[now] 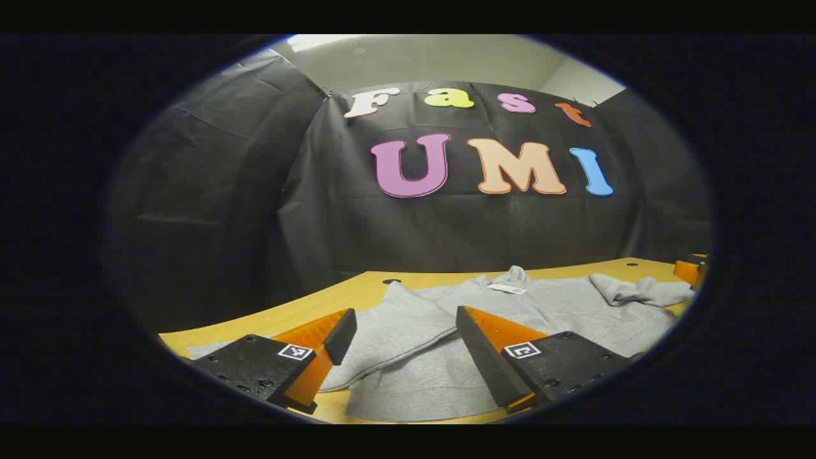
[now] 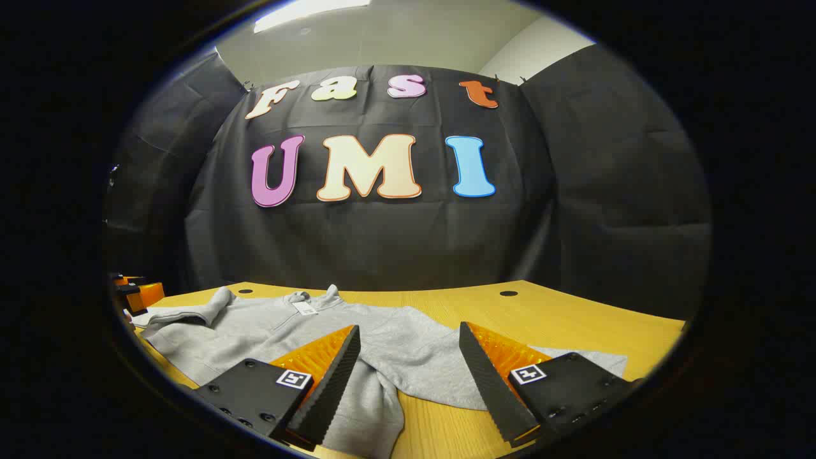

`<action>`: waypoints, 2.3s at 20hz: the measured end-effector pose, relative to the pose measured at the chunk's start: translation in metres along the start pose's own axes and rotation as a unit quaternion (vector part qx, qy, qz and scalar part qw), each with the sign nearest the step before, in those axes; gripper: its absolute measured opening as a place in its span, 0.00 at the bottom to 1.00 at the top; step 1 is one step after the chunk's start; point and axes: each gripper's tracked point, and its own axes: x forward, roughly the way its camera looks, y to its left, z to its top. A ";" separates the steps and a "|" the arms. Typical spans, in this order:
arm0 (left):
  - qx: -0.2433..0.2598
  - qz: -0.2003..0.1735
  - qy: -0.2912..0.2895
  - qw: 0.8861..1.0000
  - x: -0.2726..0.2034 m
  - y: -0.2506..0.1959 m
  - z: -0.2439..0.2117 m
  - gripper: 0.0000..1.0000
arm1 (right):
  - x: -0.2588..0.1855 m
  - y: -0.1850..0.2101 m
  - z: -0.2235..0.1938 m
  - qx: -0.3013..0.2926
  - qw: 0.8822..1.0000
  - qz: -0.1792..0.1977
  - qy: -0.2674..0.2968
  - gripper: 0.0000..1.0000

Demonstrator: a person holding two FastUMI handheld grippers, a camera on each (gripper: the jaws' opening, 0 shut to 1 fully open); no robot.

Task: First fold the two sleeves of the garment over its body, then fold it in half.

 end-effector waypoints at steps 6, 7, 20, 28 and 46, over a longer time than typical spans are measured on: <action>-0.001 0.001 0.000 1.000 -0.001 0.001 -0.001 0.93 | 0.000 0.000 0.000 0.000 1.000 0.000 0.000 0.97; 0.000 0.001 0.001 1.000 -0.001 0.002 -0.001 0.93 | 0.001 0.000 0.000 0.000 1.000 0.000 0.000 0.97; -0.001 0.002 0.002 1.000 -0.001 0.001 -0.001 0.94 | -0.001 -0.004 0.000 -0.001 1.000 -0.013 -0.001 0.97; -0.001 -0.002 0.001 1.000 -0.002 -0.001 -0.001 0.93 | -0.001 0.005 0.000 0.001 1.000 0.007 0.002 0.97; -0.001 -0.003 0.002 1.000 -0.002 0.000 -0.001 0.93 | -0.005 -0.142 0.036 -0.005 0.992 -0.110 0.067 0.97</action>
